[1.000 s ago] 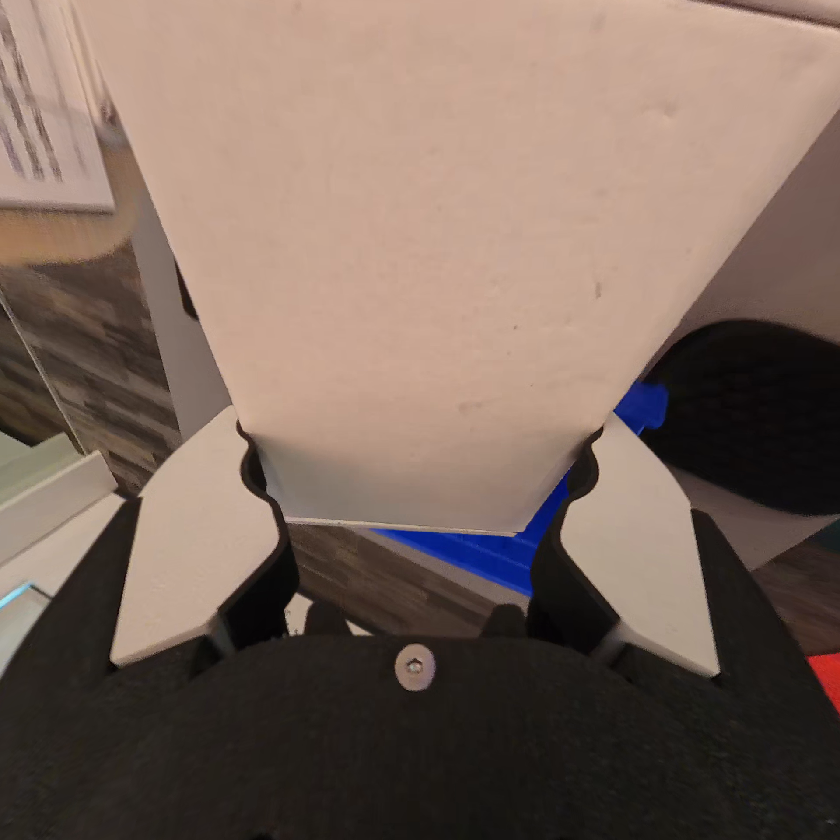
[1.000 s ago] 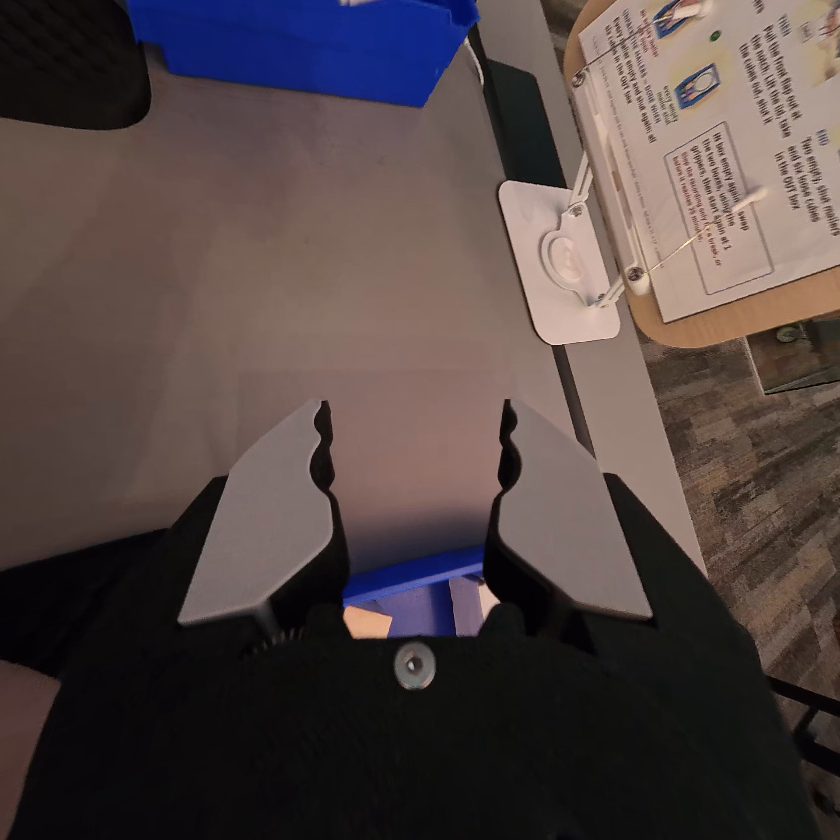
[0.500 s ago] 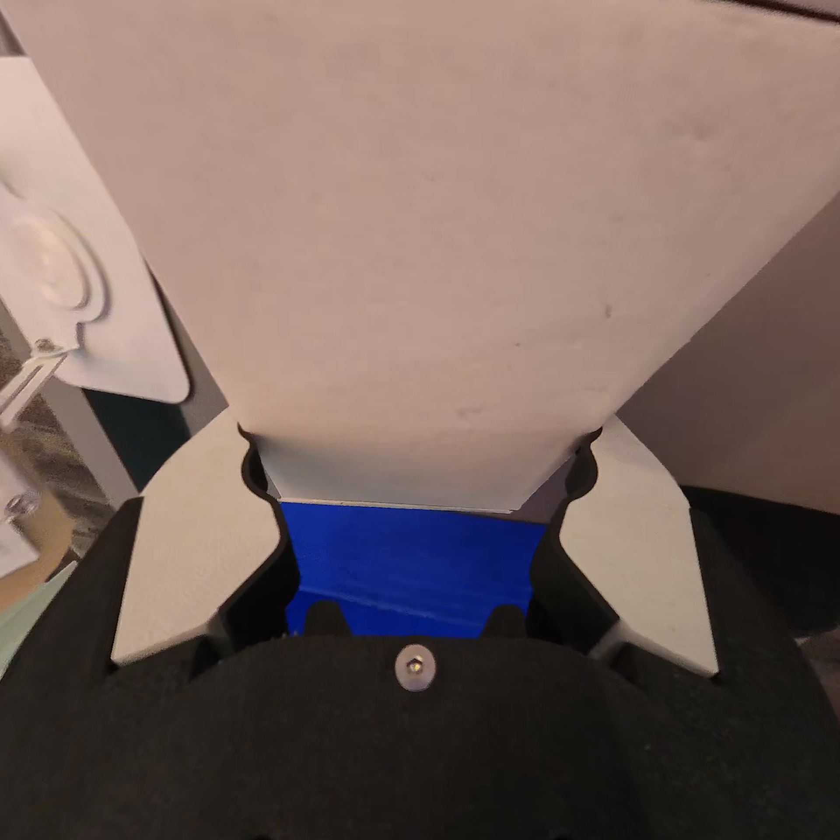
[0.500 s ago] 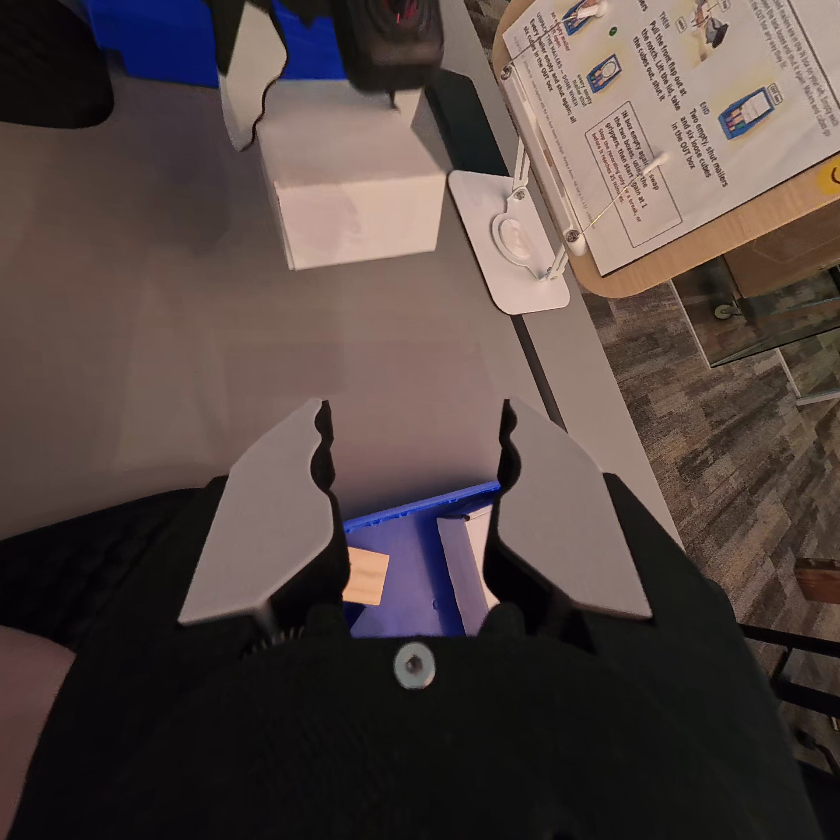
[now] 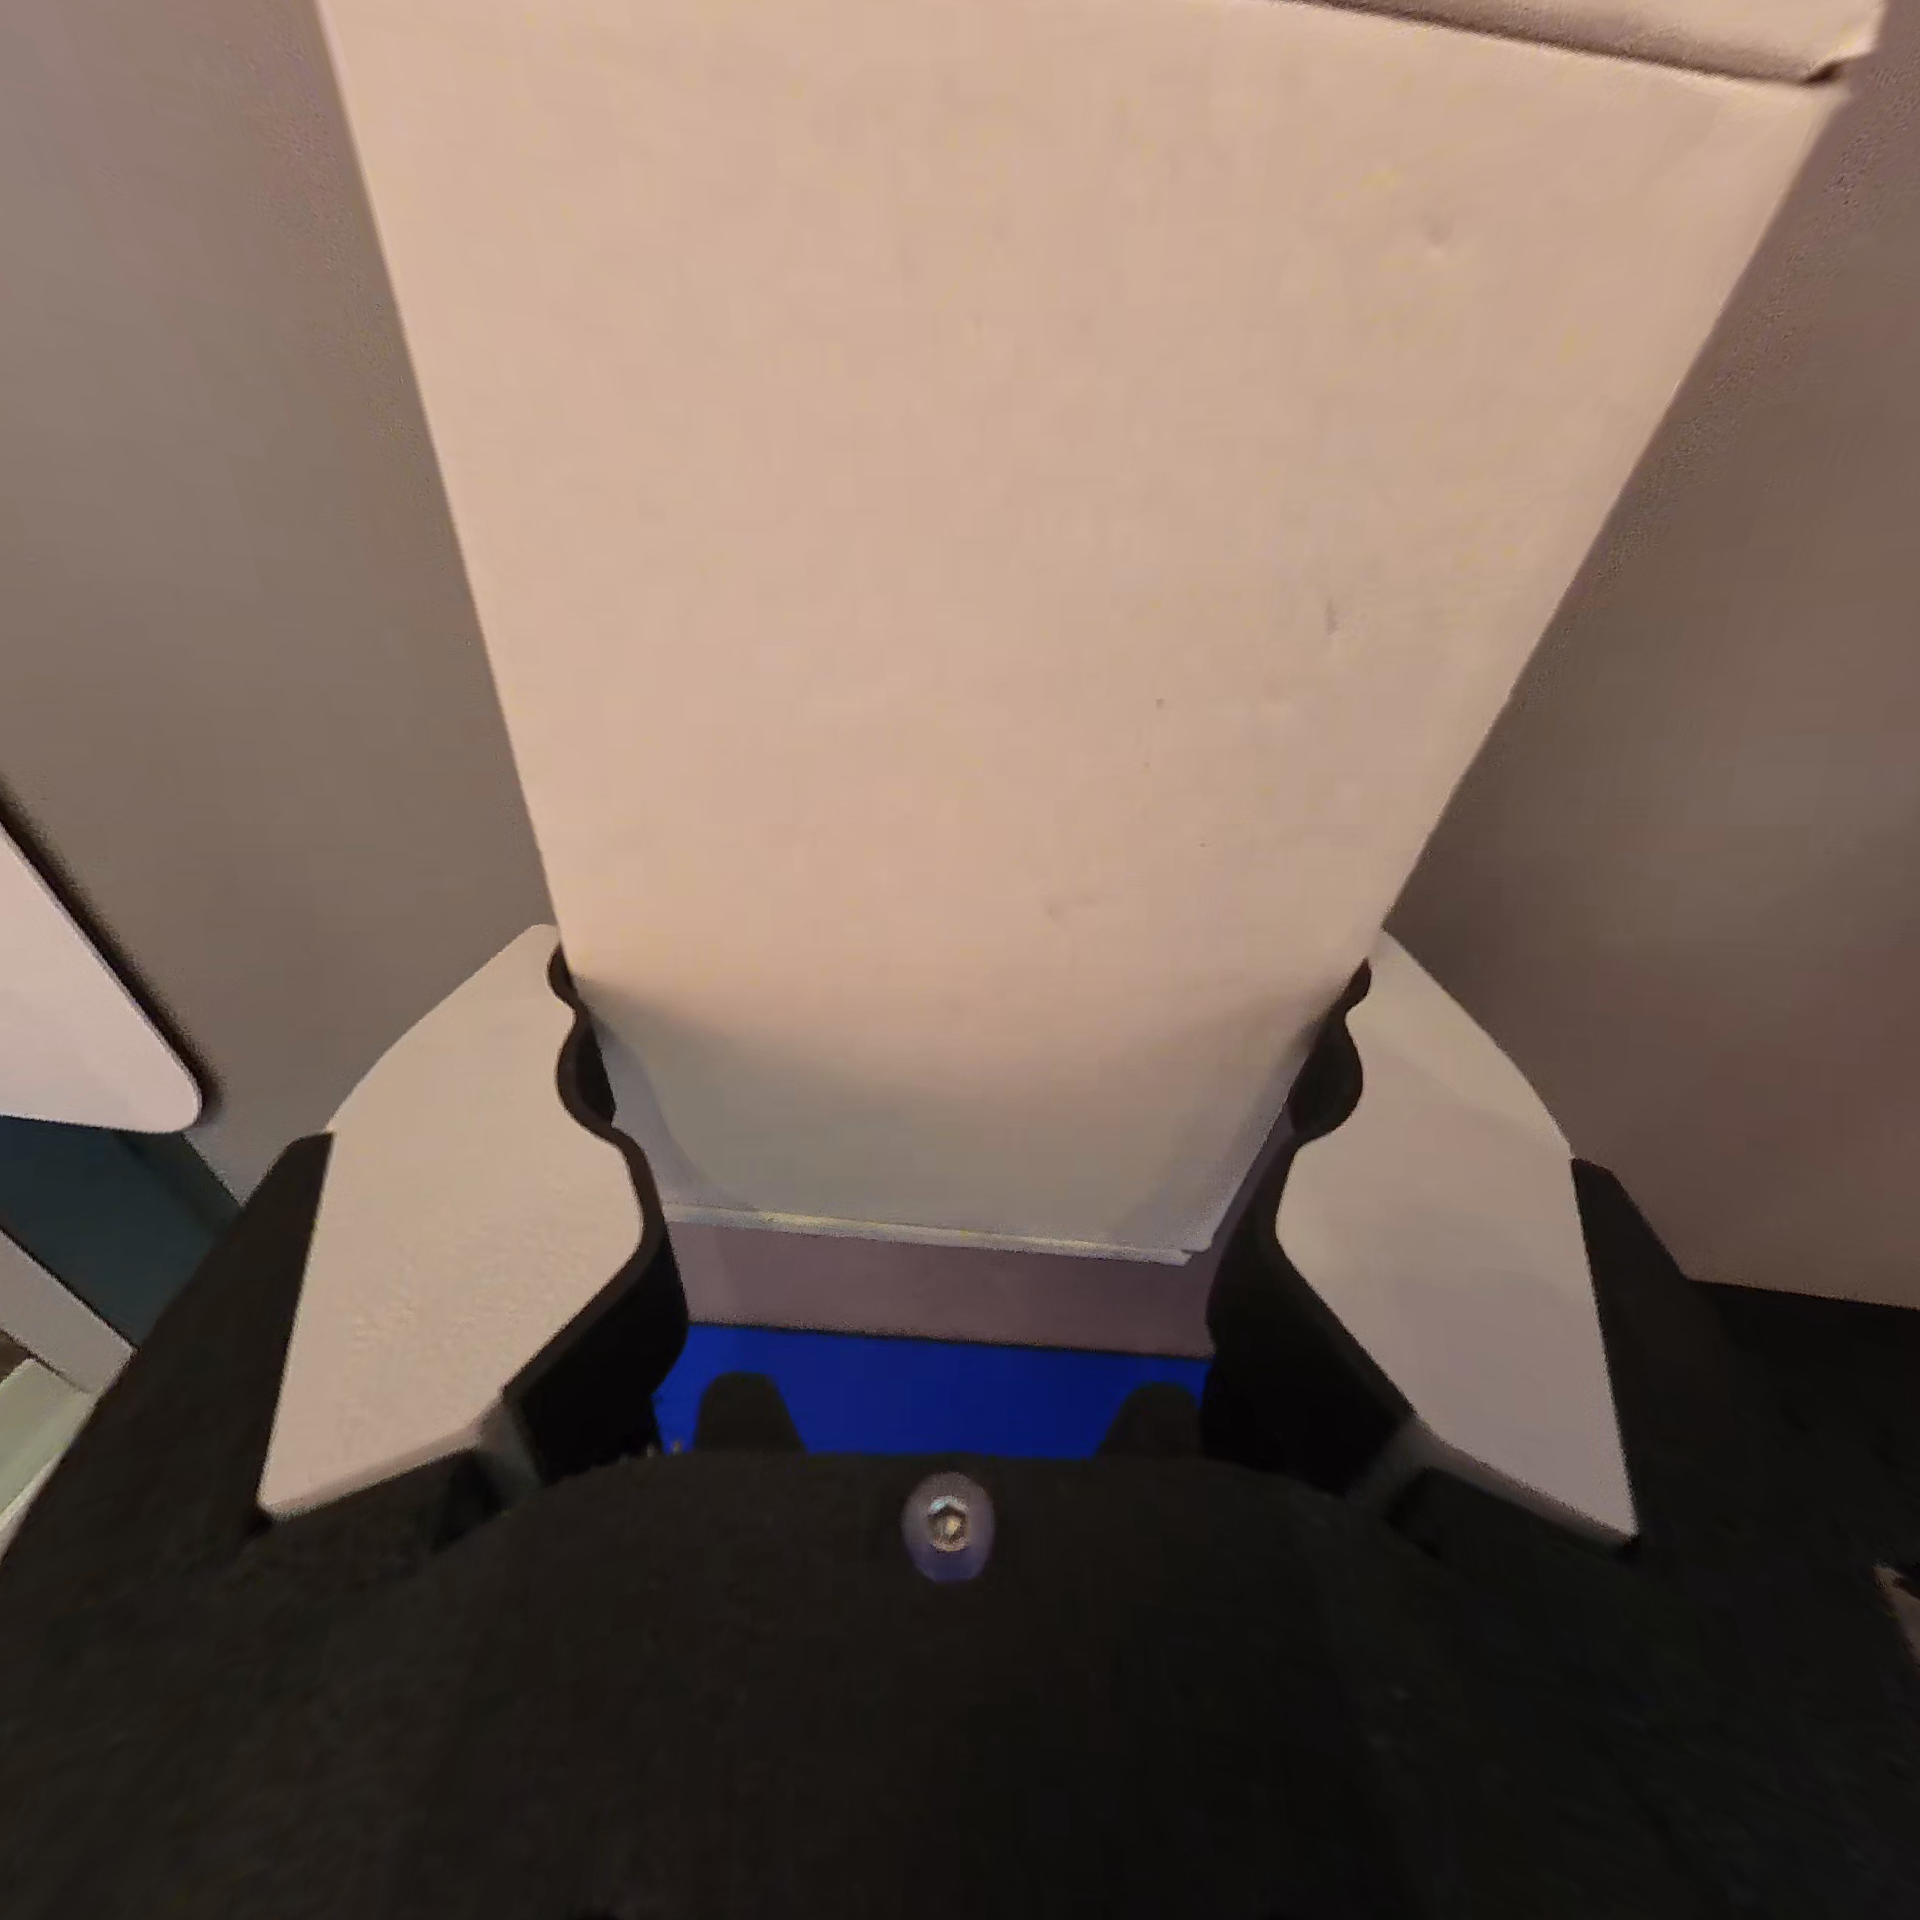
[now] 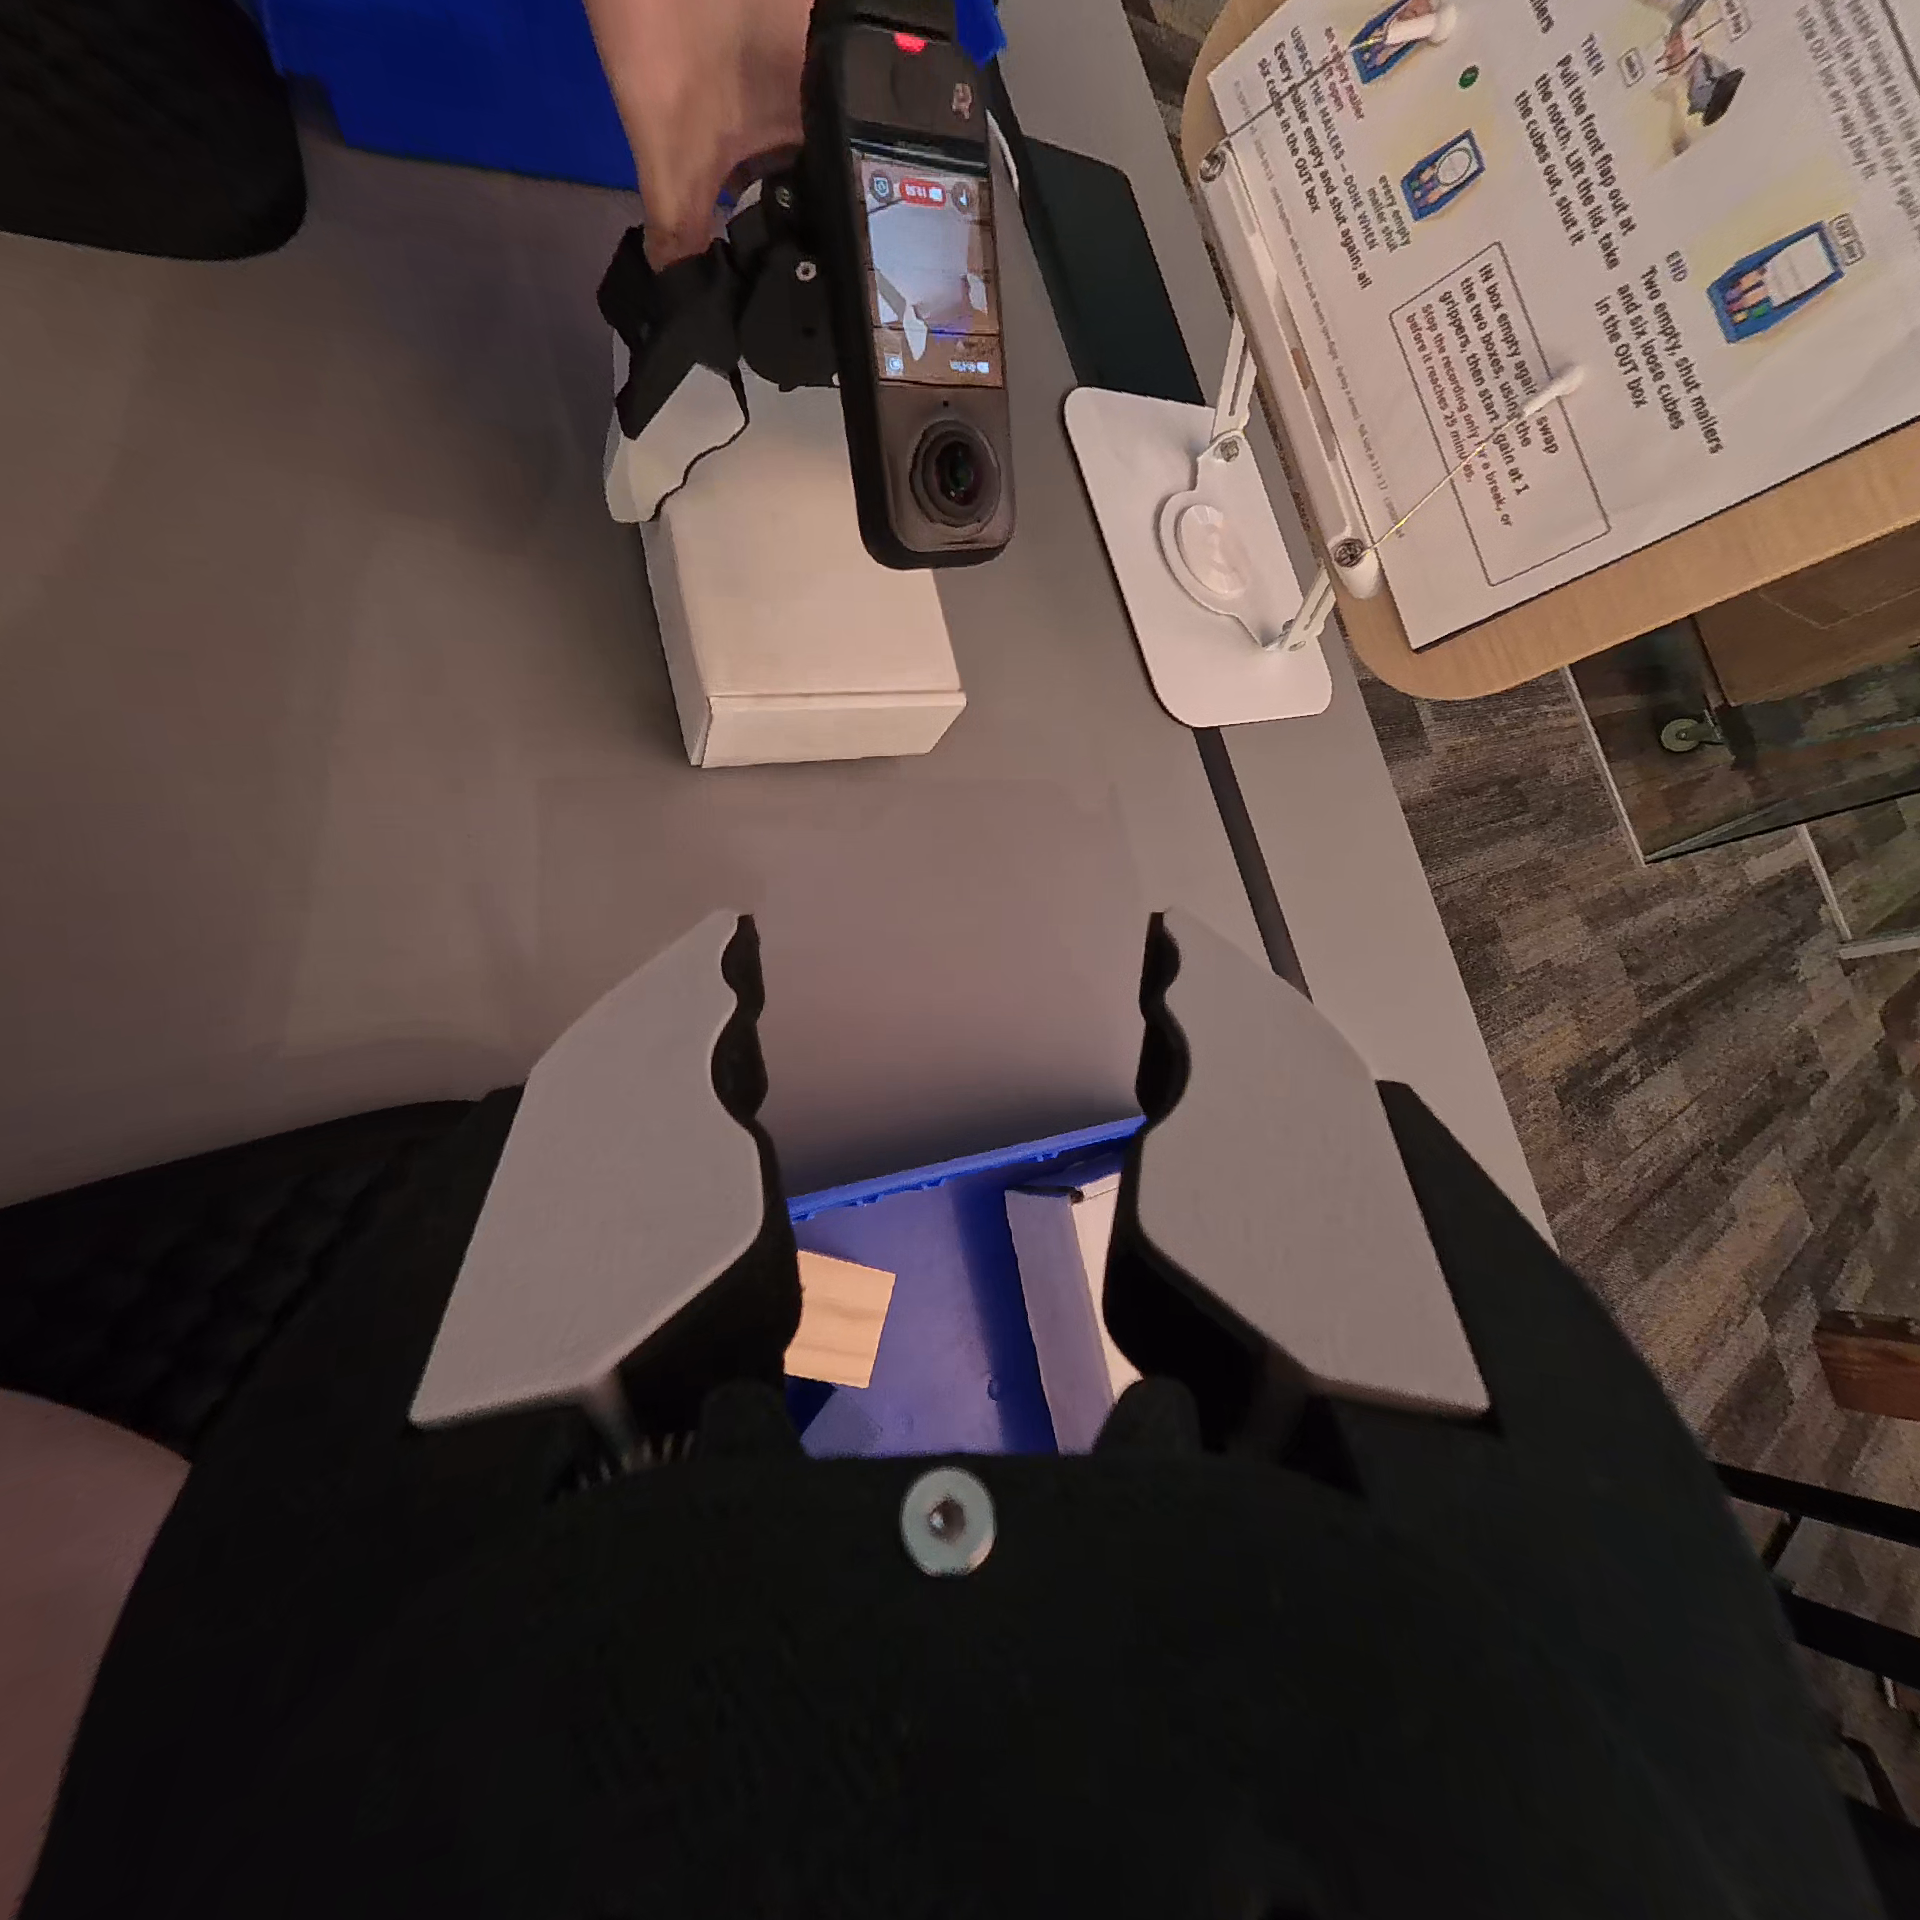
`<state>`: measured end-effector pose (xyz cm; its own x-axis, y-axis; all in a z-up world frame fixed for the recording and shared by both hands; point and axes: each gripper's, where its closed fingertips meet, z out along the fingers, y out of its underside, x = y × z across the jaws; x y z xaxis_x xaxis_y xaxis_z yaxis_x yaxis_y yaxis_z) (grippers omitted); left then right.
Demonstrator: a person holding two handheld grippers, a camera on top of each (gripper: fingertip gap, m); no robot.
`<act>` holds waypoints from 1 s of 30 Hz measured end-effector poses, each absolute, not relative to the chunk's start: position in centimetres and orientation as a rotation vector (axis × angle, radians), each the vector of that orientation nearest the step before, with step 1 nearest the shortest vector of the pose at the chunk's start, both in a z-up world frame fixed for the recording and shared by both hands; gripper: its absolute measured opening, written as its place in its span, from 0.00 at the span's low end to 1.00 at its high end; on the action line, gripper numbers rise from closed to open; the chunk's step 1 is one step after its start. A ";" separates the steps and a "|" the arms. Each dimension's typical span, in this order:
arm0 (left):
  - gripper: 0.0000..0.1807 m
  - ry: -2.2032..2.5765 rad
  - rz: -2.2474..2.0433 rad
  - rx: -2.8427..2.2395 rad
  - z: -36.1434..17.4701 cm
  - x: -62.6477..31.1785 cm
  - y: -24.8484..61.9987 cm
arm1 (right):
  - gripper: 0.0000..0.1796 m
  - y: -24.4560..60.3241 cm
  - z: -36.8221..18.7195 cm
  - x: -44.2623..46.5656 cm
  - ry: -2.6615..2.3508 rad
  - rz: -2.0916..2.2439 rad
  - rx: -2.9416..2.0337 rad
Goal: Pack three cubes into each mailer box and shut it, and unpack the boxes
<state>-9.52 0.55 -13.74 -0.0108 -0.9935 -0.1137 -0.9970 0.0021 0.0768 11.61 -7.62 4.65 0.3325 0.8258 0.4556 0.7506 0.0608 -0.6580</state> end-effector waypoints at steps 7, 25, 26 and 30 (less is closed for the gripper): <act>0.71 2.155 0.102 -2.254 -14.1 -9.5 0.8 | 0.40 -7.1 3.8 11.3 -1.454 0.110 -1.726; 0.70 1.508 -0.208 -1.970 -2.2 -8.9 1.7 | 0.42 -6.6 11.3 4.2 -1.277 0.193 -1.374; 0.71 1.399 -0.236 -1.910 -0.3 -9.2 1.2 | 0.42 -7.1 13.0 3.2 -1.215 0.249 -1.306; 0.65 1.077 -0.377 -1.754 2.3 -10.5 -3.0 | 0.43 -6.7 15.1 0.1 -1.040 0.352 -1.225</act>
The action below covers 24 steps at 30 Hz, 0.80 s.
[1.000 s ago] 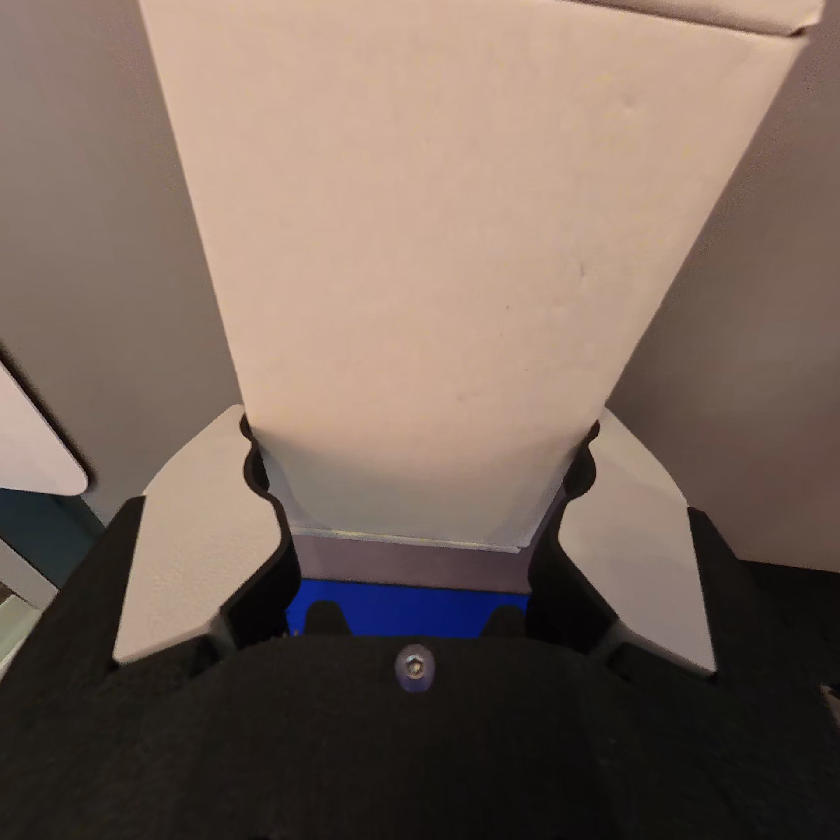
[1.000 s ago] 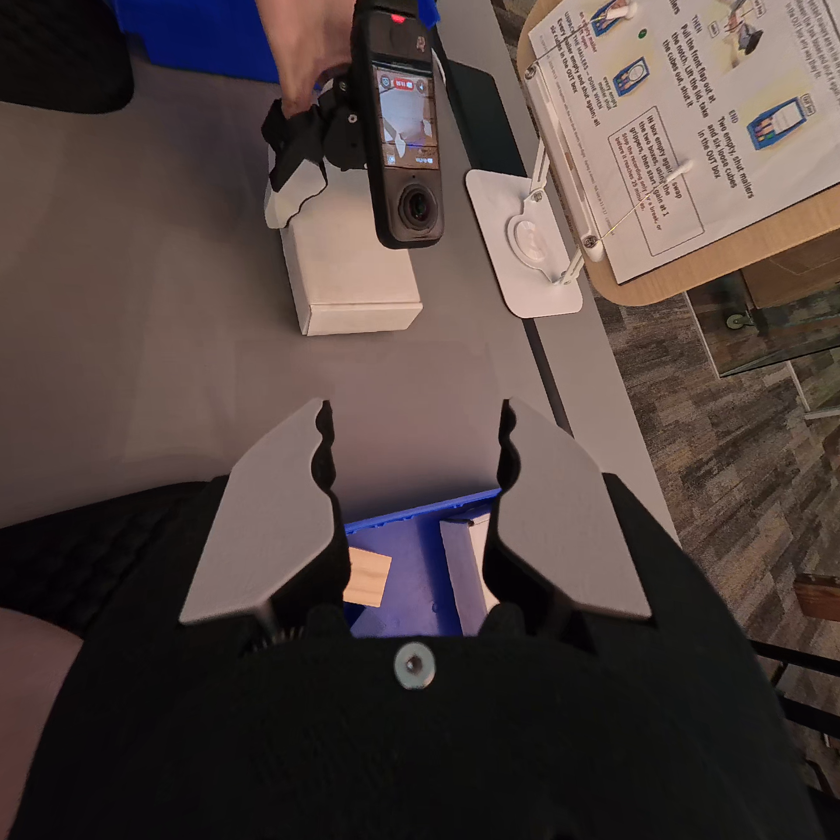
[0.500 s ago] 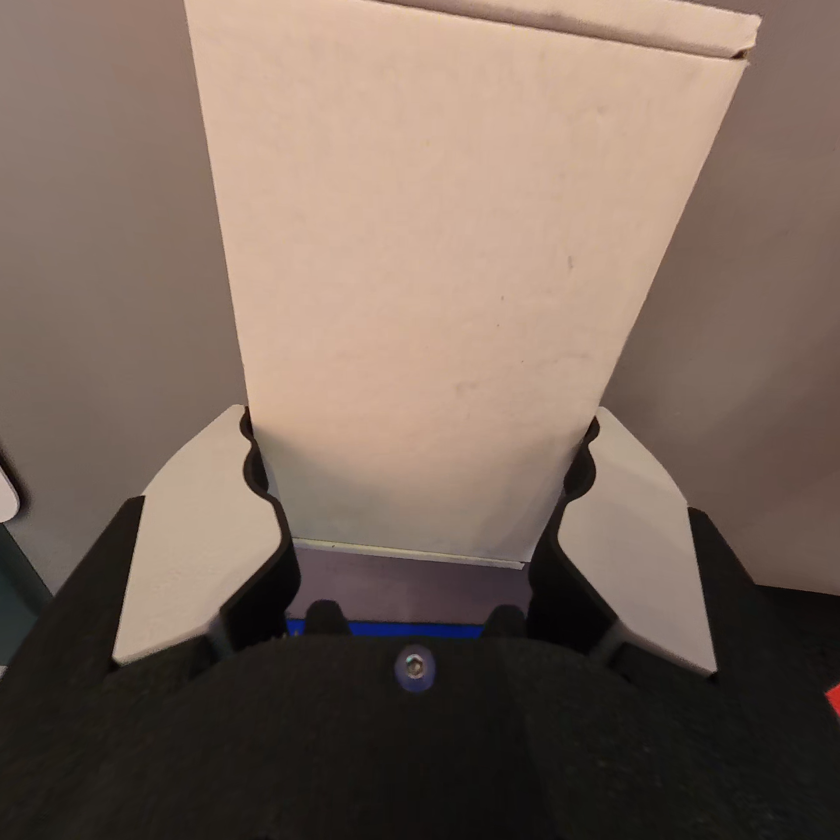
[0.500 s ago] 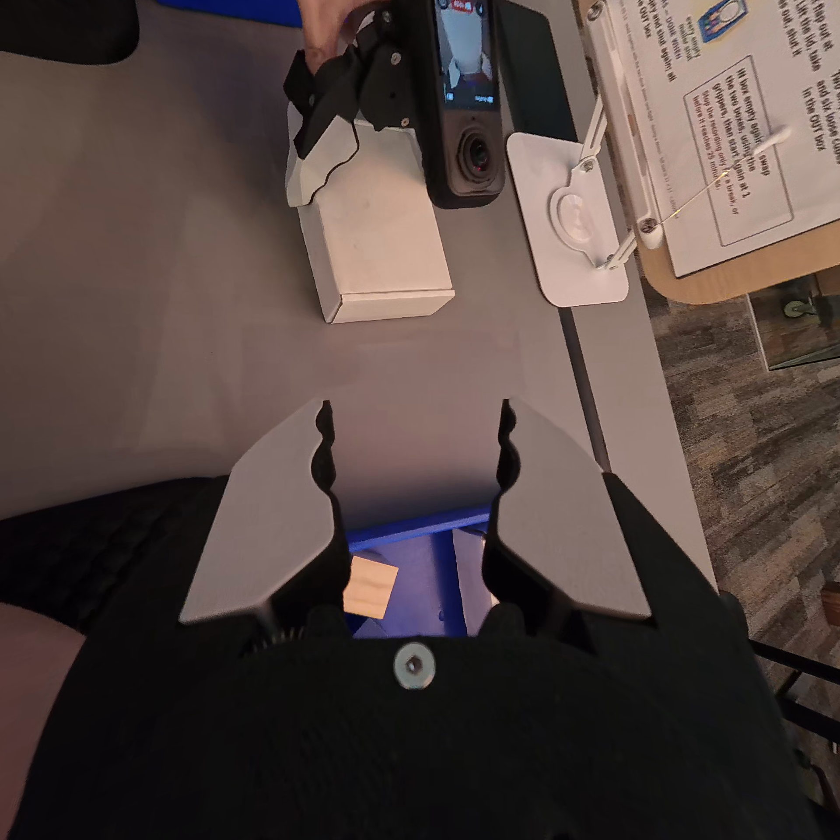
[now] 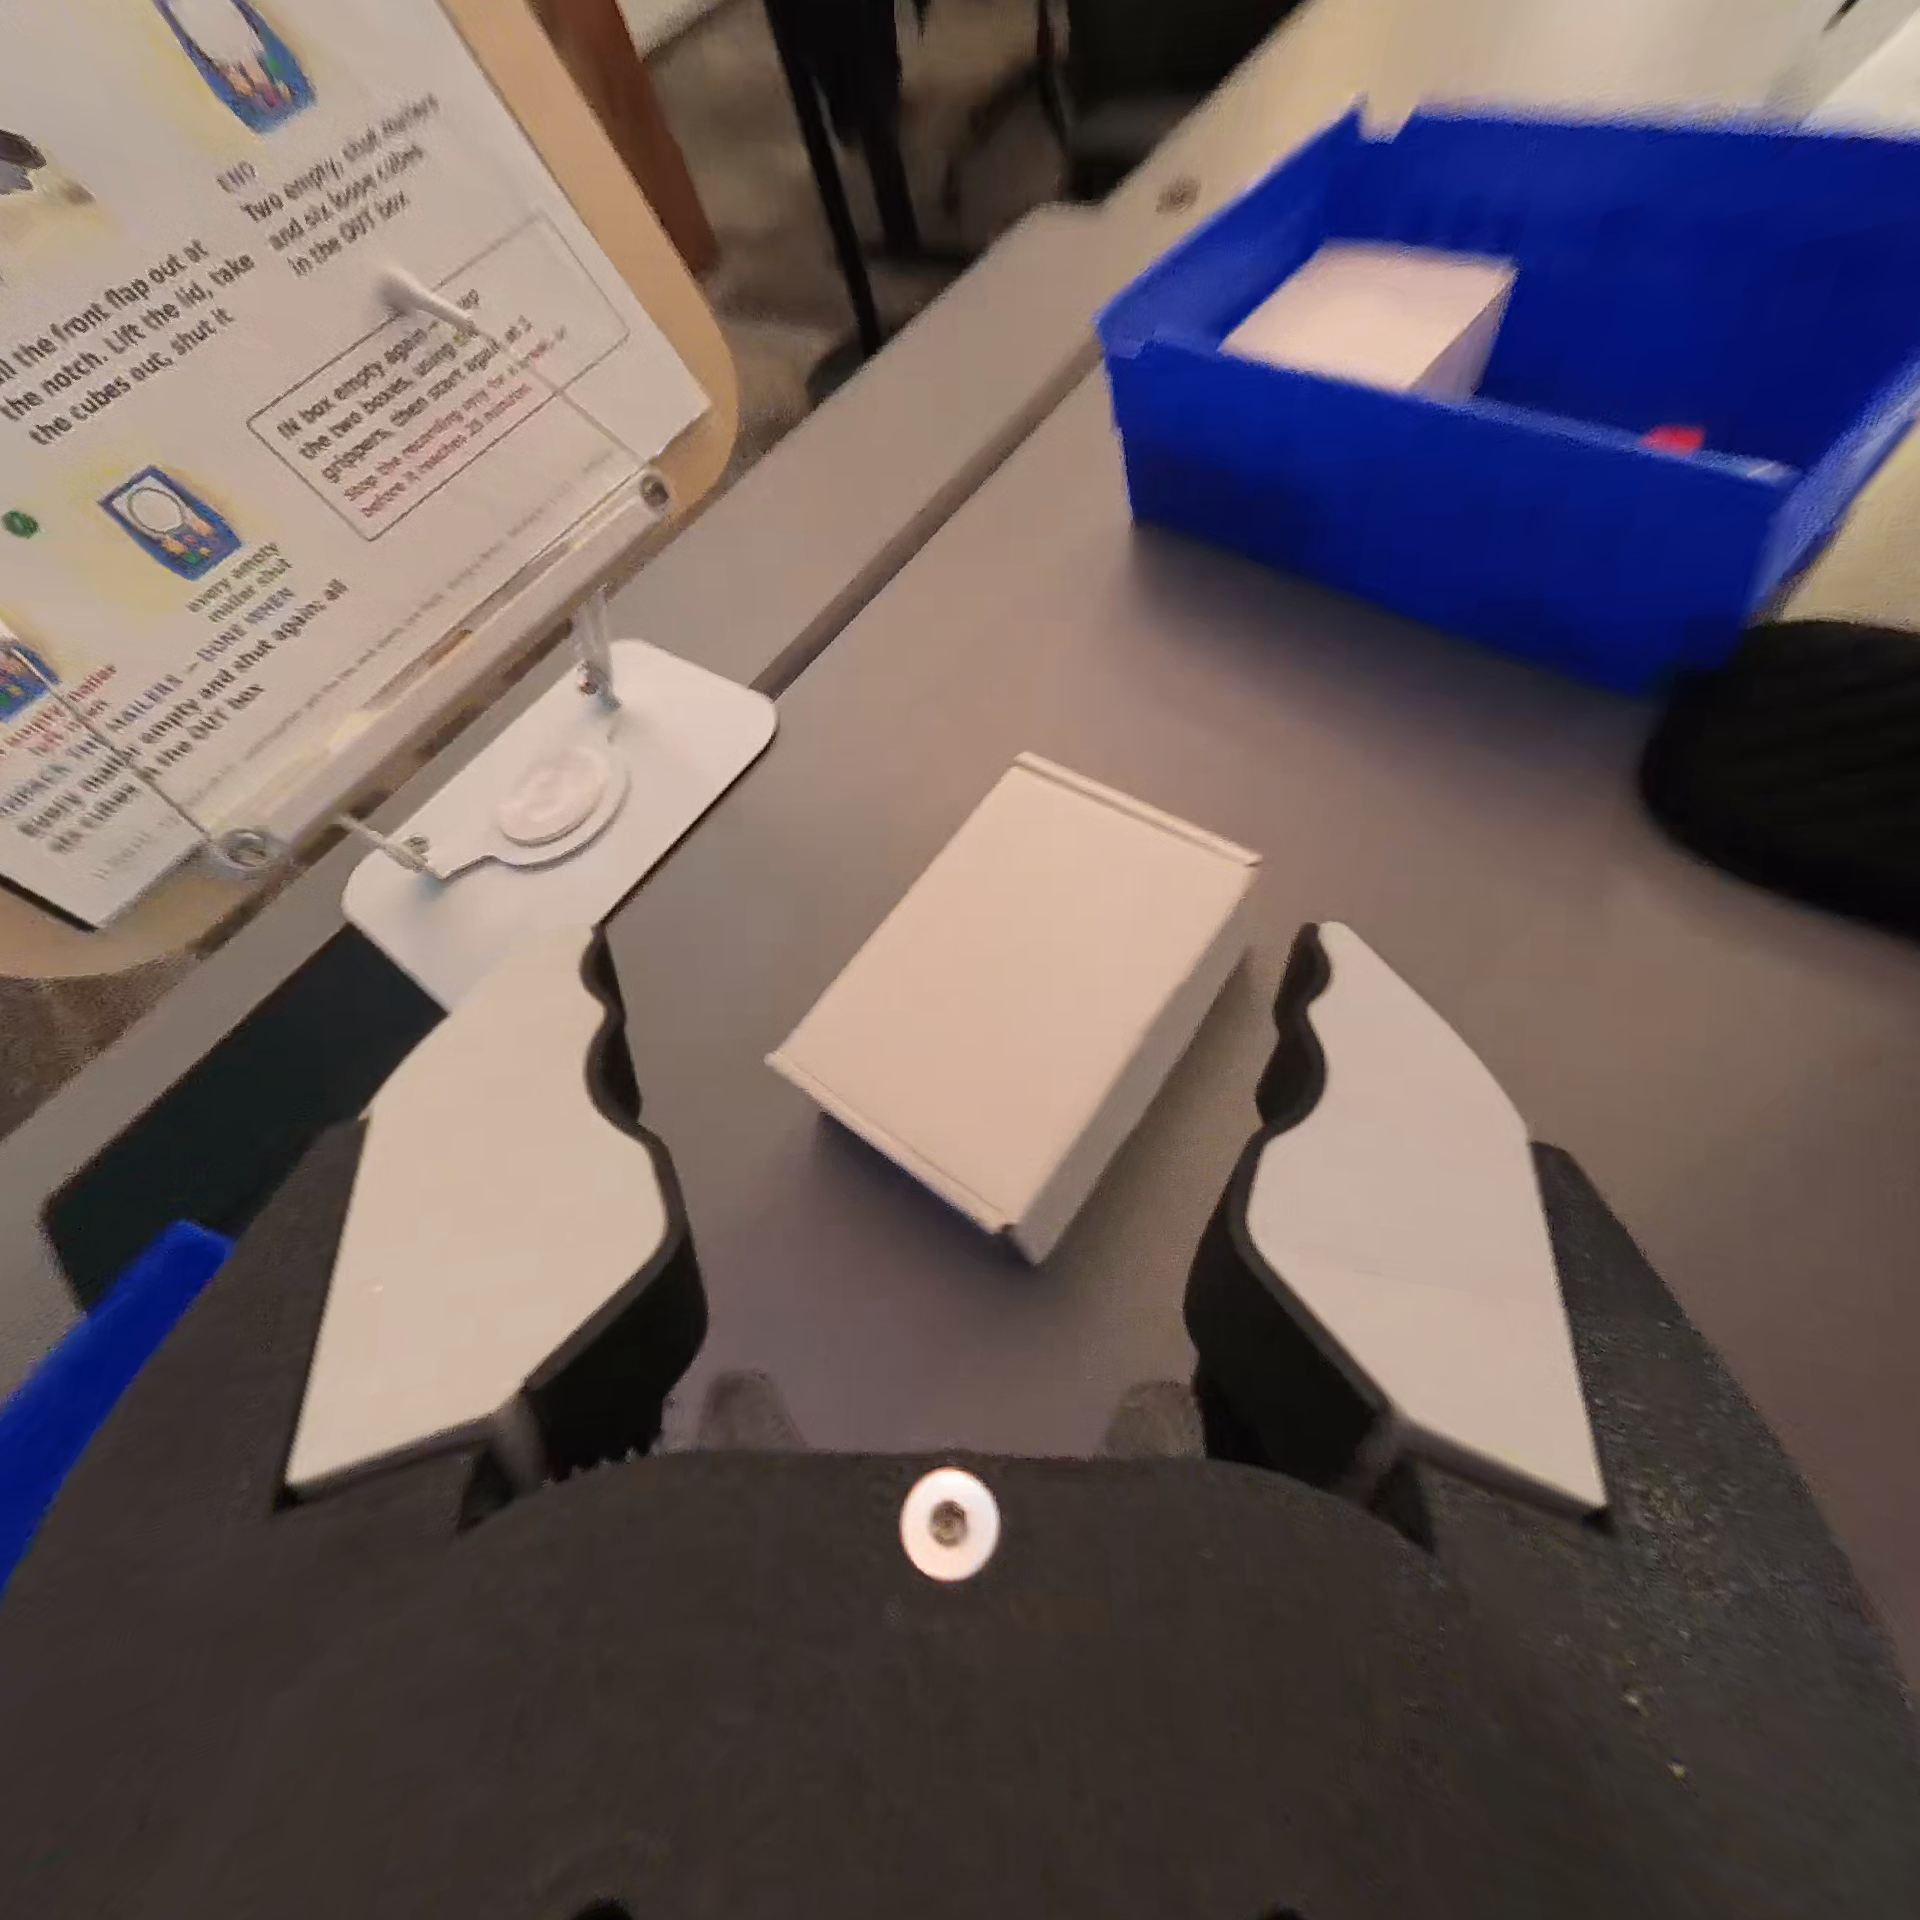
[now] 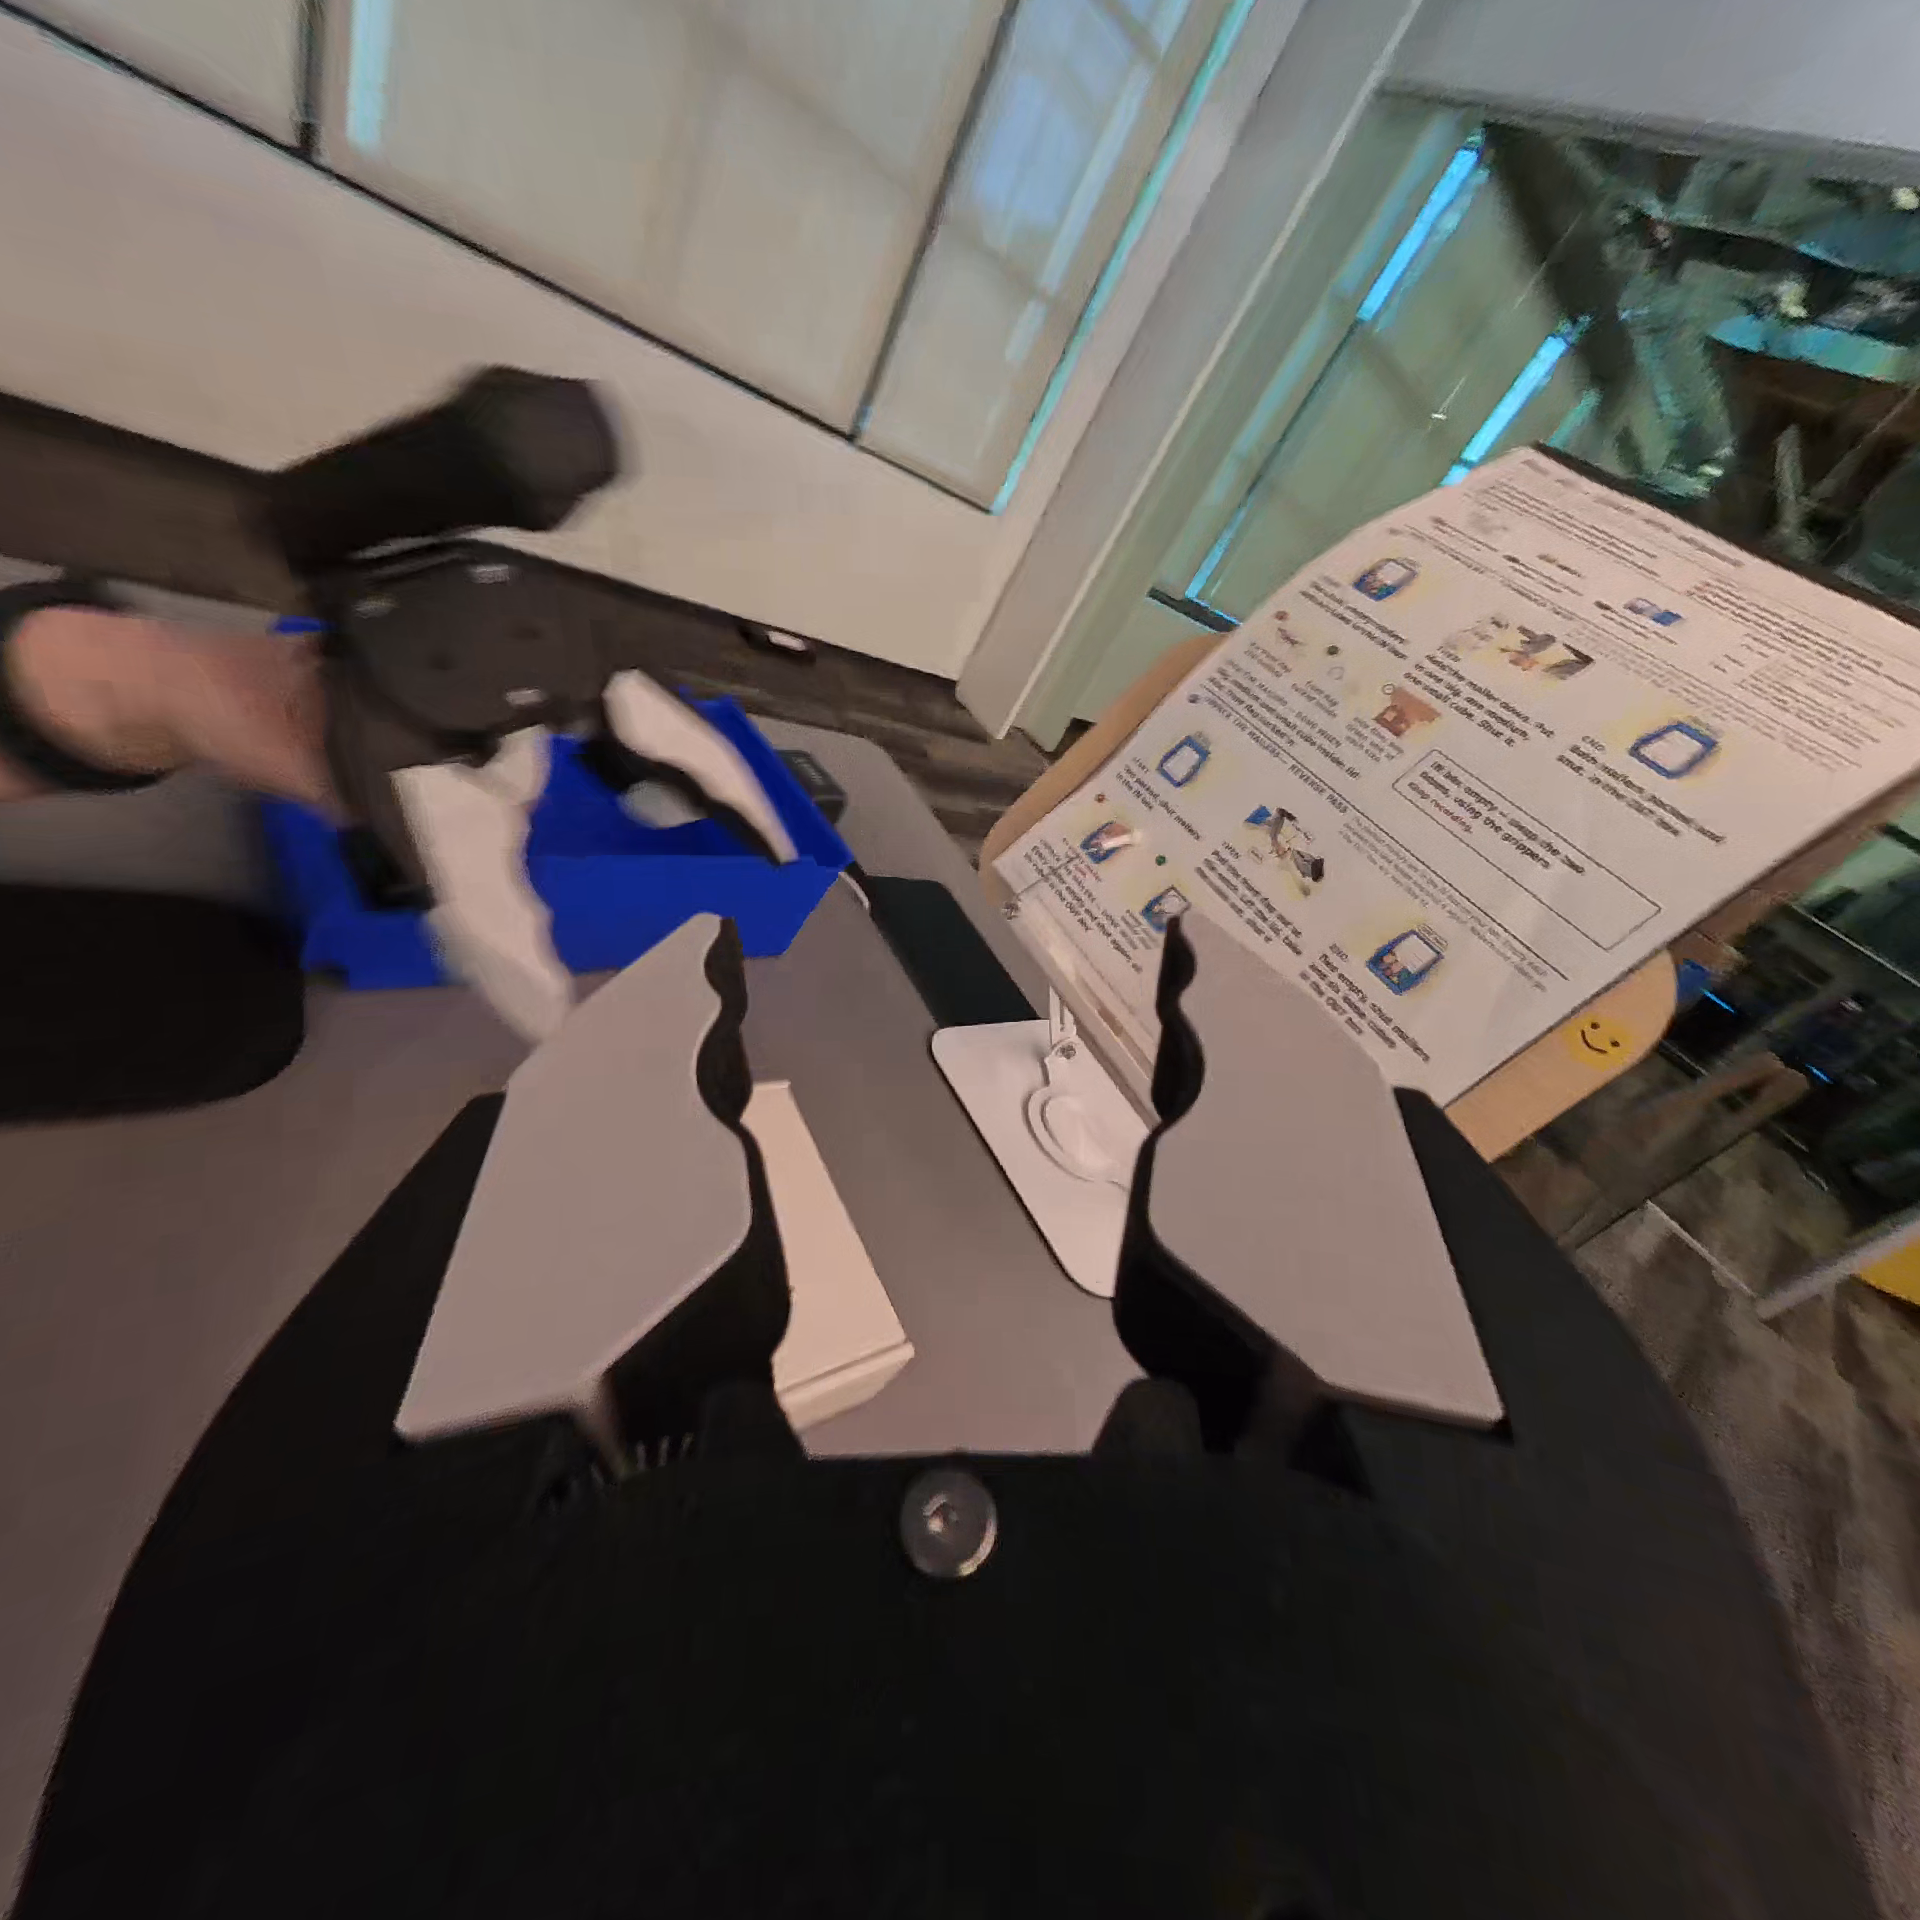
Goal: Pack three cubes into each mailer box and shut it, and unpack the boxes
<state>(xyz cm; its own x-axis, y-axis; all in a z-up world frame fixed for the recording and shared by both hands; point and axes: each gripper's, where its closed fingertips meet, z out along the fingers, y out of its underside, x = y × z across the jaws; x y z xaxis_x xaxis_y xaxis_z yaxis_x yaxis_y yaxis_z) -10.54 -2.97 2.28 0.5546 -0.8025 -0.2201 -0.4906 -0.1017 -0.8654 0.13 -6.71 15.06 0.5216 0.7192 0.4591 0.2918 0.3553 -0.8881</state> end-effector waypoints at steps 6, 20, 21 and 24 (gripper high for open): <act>0.62 0.893 -0.393 -1.718 -2.1 -9.9 -5.4 | 0.49 -3.5 5.1 -3.4 -0.991 0.278 -1.484; 0.63 0.972 -0.449 -2.286 -15.0 -11.4 -4.5 | 0.46 -4.5 -15.0 -1.0 -1.016 0.366 -2.143; 0.64 0.980 -0.431 -2.287 -15.5 -11.5 -4.3 | 0.45 -4.6 -15.0 -1.5 -1.007 0.413 -2.143; 0.65 1.003 -0.394 -2.262 -16.0 -11.2 -3.6 | 0.45 -4.8 -15.4 -2.5 -0.973 0.518 -2.160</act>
